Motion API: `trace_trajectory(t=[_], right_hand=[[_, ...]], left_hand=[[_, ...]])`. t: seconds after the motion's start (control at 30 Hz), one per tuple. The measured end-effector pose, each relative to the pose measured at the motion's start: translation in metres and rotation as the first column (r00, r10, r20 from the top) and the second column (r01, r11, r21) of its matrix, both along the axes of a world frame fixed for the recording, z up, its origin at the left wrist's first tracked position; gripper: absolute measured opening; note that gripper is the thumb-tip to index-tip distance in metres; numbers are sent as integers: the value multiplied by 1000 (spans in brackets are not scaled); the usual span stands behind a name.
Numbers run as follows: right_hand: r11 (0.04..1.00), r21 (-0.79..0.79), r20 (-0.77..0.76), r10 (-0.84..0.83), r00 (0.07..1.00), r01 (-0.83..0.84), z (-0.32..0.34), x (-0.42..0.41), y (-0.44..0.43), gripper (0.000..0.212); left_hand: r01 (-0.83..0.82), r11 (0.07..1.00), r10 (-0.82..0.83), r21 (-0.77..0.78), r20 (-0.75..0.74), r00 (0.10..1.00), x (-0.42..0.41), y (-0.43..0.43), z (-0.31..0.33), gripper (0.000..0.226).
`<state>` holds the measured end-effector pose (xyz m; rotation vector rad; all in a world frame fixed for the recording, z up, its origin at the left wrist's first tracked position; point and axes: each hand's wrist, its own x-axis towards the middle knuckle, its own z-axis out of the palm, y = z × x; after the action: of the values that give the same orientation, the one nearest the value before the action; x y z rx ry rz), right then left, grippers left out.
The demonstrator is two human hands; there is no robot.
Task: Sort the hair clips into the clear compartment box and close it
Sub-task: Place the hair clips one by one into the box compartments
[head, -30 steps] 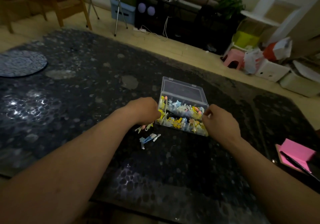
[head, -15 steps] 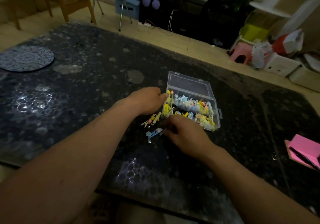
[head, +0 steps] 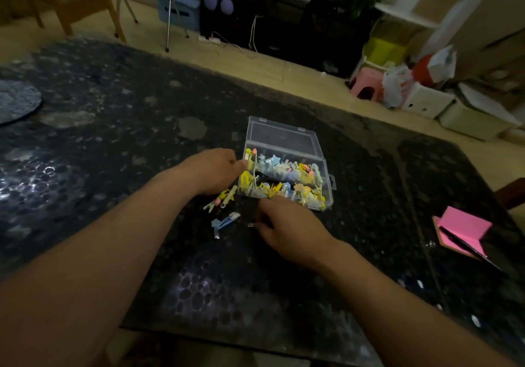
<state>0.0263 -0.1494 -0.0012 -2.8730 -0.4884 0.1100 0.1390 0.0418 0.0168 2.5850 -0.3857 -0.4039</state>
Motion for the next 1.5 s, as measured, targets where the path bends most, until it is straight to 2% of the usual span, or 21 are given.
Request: trace_trajectory(t=[0.23, 0.33, 0.47, 0.57, 0.67, 0.93, 1.17, 1.33, 1.5], right_hand=[[993, -107, -160, -61, 985, 44, 15, -5, -32, 11], [983, -10, -169, -180, 969, 181, 26, -4, -58, 13], [906, 141, -64, -395, 917, 400, 44, 26, -82, 13], [863, 106, -75, -488, 869, 494, 42, 54, -83, 18], [857, 18, -114, -510, 853, 515, 30, 70, -76, 23], [833, -131, -99, -550, 829, 537, 16, 80, -72, 32], [816, -167, -89, -571, 816, 553, 18, 80, -71, 34], [797, -146, -85, -601, 795, 587, 16, 79, -68, 36], [798, -158, -103, -599, 794, 582, 18, 81, -69, 36]], left_hand=[[-9, 1000, 9, -4, -11, 1000, 0, 2, -2, 43], [-4, 1000, 4, -3, -11, 1000, 1, 2, 0, 43], [10, 1000, -10, 15, 1, 1000, 1, -1, -2, 42], [4, 1000, -4, 13, -2, 1000, 1, 0, -3, 43], [6, 1000, -6, 10, -6, 1000, 0, 2, -2, 44], [11, 1000, -11, 1, -23, 1000, -1, 3, 5, 41], [22, 1000, -21, 6, -44, 999, -3, 4, 12, 45], [30, 999, -30, 11, -46, 999, -4, 3, 12, 40], [31, 999, -30, 15, -63, 998, -4, 5, 14, 47]])
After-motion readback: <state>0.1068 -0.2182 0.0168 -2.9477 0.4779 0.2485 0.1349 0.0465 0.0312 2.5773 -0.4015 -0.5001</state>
